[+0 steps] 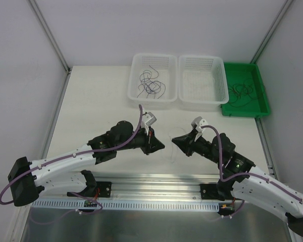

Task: Untangle the cables
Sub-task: Untie the cable.

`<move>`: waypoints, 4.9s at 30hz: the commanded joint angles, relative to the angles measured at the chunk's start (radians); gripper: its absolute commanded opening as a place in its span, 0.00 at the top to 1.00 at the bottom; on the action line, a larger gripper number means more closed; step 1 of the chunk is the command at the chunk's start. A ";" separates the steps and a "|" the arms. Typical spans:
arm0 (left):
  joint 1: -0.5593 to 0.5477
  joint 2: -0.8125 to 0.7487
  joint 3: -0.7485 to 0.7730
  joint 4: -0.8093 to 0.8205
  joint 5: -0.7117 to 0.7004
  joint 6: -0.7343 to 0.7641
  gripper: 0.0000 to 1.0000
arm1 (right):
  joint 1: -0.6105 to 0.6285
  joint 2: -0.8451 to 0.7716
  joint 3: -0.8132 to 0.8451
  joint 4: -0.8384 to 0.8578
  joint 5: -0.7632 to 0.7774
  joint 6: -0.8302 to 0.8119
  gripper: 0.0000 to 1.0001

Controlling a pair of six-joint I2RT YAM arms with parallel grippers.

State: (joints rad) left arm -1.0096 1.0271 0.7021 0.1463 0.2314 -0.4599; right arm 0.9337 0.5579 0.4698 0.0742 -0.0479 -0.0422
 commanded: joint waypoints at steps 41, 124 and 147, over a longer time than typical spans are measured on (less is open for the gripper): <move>-0.053 0.151 0.198 -0.267 0.154 0.152 1.00 | 0.007 0.212 0.349 -0.447 -0.253 -0.283 0.99; -0.053 -0.113 -0.354 0.721 -0.060 0.130 1.00 | 0.036 0.126 0.179 -0.158 -0.148 -0.110 0.99; -0.053 -0.024 -0.167 0.418 0.040 0.168 1.00 | 0.039 0.178 0.270 -0.278 -0.239 -0.200 0.99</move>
State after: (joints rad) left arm -1.0550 1.0096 0.4885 0.5385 0.2611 -0.3103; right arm 0.9657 0.7273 0.6865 -0.2138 -0.2337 -0.2230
